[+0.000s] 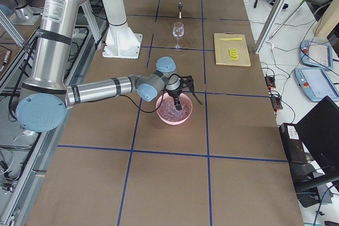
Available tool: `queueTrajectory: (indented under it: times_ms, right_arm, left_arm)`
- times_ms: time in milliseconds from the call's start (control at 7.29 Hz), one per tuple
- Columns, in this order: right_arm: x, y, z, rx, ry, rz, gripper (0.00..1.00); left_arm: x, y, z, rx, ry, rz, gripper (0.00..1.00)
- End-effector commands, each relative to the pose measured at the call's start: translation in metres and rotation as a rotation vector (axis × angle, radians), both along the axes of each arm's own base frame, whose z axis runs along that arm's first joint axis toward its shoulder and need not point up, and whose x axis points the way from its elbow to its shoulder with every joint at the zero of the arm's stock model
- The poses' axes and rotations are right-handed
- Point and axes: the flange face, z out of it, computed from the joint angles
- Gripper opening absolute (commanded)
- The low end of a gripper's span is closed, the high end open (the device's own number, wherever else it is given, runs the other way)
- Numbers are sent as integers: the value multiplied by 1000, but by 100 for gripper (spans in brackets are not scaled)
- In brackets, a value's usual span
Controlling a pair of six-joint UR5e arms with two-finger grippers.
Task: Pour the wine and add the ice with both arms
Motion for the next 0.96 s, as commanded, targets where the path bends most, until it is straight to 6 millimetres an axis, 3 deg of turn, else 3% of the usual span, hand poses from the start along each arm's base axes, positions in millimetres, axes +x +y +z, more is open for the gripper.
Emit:
queueTrajectory:
  times_ms: [0, 412, 823]
  right_arm:
    - [-6, 5, 3, 4, 8, -27, 69]
    - [-18, 7, 3, 6, 7, -52, 67]
    - [-19, 6, 13, 11, 30, -59, 56]
  left_arm:
    - [0, 0, 0, 0, 0, 0, 100]
    - [0, 0, 2, -3, 0, 0, 100]
    - [0, -1, 4, 26, -2, 0, 100]
